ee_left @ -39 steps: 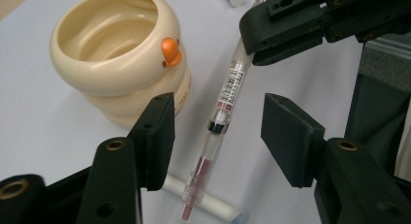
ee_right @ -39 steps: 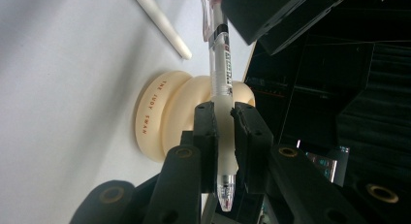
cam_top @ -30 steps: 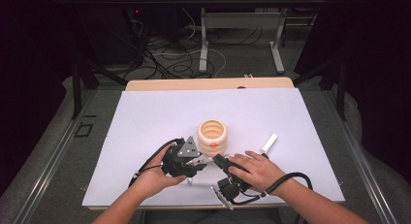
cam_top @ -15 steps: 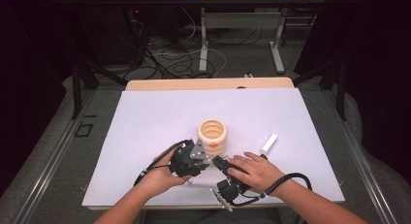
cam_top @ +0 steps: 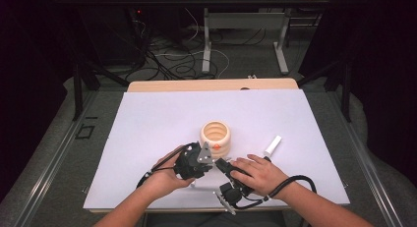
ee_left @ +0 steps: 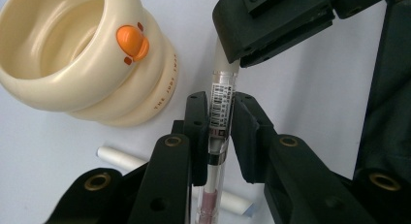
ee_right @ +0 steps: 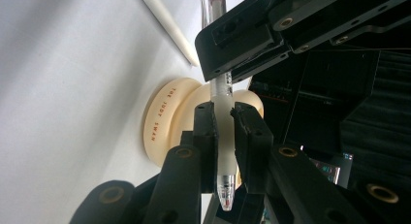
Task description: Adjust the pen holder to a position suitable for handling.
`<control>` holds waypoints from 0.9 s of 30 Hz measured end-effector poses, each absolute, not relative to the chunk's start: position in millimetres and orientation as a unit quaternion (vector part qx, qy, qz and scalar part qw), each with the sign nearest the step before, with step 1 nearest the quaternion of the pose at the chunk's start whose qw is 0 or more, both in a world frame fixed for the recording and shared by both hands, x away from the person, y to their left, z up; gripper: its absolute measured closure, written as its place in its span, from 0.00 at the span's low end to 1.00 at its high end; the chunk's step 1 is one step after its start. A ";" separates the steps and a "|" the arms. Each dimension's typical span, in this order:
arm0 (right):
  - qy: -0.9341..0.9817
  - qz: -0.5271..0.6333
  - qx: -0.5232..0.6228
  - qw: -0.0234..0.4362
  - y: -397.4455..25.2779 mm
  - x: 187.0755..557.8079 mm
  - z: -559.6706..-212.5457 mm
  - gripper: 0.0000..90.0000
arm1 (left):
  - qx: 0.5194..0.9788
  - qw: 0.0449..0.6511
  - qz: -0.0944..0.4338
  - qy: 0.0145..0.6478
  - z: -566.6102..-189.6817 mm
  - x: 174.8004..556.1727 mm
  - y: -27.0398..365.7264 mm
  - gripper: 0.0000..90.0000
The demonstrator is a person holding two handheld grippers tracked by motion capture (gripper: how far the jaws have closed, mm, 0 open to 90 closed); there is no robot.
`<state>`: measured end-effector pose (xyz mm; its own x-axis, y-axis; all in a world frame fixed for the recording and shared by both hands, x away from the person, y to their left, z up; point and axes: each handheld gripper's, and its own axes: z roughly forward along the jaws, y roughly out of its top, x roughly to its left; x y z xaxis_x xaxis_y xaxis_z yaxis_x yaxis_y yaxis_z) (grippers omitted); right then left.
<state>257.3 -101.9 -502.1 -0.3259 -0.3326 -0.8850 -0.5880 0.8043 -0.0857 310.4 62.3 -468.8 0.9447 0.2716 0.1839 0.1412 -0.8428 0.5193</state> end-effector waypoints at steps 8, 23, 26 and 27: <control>0.804 0.126 -0.285 0.506 -101.3 257.4 -502.8 0.89 | 0.952 0.255 0.133 0.100 -468.9 309.9 63.0 0.88; 0.809 0.138 -0.273 0.501 -101.7 258.6 -500.9 0.83 | 0.948 0.266 0.119 0.128 -471.1 316.7 68.5 0.88; 0.807 0.143 -0.269 0.506 -102.4 258.4 -500.2 0.81 | 0.947 0.268 0.116 0.133 -471.6 318.9 71.7 0.88; 0.808 0.147 -0.265 0.506 -102.7 258.3 -499.9 0.80 | 0.946 0.271 0.114 0.138 -472.0 319.0 72.2 0.88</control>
<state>258.3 -102.7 -499.9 -0.3484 -0.2789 -0.8949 -0.5761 0.8169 -0.0303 319.0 72.2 -472.0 0.9359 0.3230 0.1408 0.1997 -0.8153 0.5436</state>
